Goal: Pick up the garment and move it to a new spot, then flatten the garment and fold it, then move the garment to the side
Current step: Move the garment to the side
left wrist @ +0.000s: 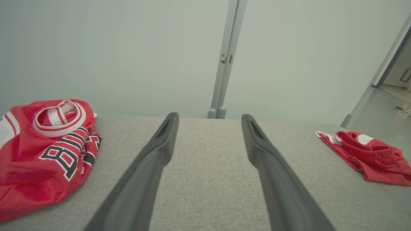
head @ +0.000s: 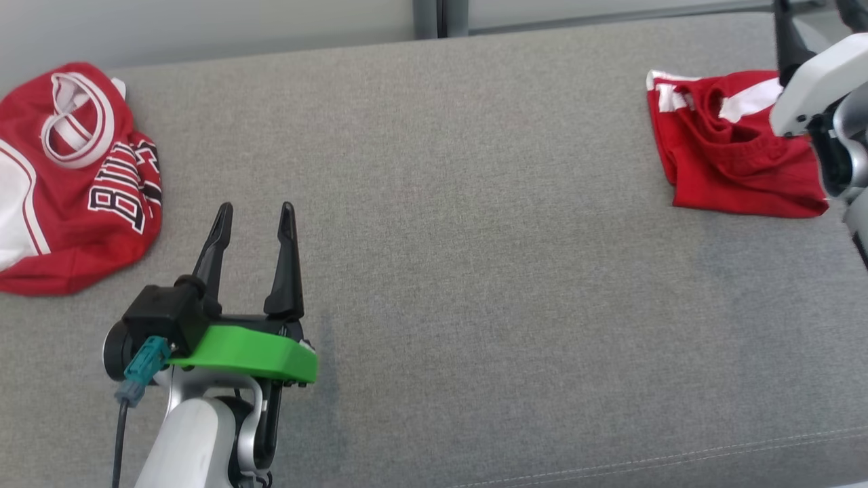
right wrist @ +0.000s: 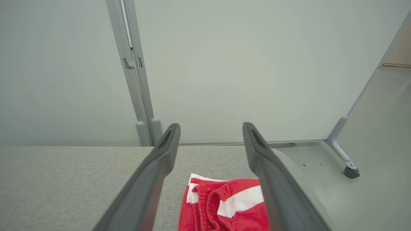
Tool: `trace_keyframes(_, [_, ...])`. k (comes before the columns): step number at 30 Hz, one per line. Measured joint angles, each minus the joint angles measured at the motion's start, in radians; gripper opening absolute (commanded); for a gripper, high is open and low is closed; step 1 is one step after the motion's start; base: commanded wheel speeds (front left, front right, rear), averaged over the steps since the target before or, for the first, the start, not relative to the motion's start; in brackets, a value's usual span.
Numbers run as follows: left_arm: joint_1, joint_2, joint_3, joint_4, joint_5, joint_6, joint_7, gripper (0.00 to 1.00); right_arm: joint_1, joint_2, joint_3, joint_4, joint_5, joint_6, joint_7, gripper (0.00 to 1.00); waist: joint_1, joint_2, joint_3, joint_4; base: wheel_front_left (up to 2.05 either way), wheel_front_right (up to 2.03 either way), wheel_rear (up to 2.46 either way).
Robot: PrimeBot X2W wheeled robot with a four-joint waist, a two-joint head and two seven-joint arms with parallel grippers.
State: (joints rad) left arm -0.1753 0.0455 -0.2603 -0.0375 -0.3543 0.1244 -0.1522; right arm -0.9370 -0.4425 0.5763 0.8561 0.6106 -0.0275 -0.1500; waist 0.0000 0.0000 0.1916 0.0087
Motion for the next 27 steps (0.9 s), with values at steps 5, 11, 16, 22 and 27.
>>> trace_keyframes(5, [0.035,-0.001,0.028,0.032,-0.009,0.000,-0.008,1.00,0.037,0.054,-0.006,-0.034,0.014,0.001,-0.066,1.00,0.0000,0.0000,-0.060,-0.018,0.00,0.00,0.00])
trace_keyframes(11, [0.074,-0.001,0.060,0.064,-0.012,0.000,-0.016,1.00,0.126,0.090,-0.007,-0.076,0.020,-0.016,-0.089,1.00,0.0000,0.0000,-0.129,-0.032,0.00,0.00,0.00])
trace_keyframes(16, [0.103,-0.002,0.073,0.081,-0.012,0.000,-0.017,1.00,0.199,0.123,-0.009,-0.127,0.011,-0.046,-0.097,1.00,0.0000,0.0000,-0.174,-0.038,0.00,0.00,0.00])
trace_keyframes(22, [0.130,-0.002,0.100,0.088,-0.012,0.000,-0.017,1.00,0.298,0.171,-0.012,-0.195,0.006,-0.072,-0.100,1.00,0.0000,0.0000,-0.201,-0.043,0.00,0.00,0.00])
trace_keyframes(27, [0.145,-0.002,0.114,0.093,-0.012,0.000,-0.027,1.00,0.384,0.200,-0.012,-0.252,-0.004,-0.085,-0.100,1.00,0.0000,0.0000,-0.209,-0.047,0.00,0.00,0.00])
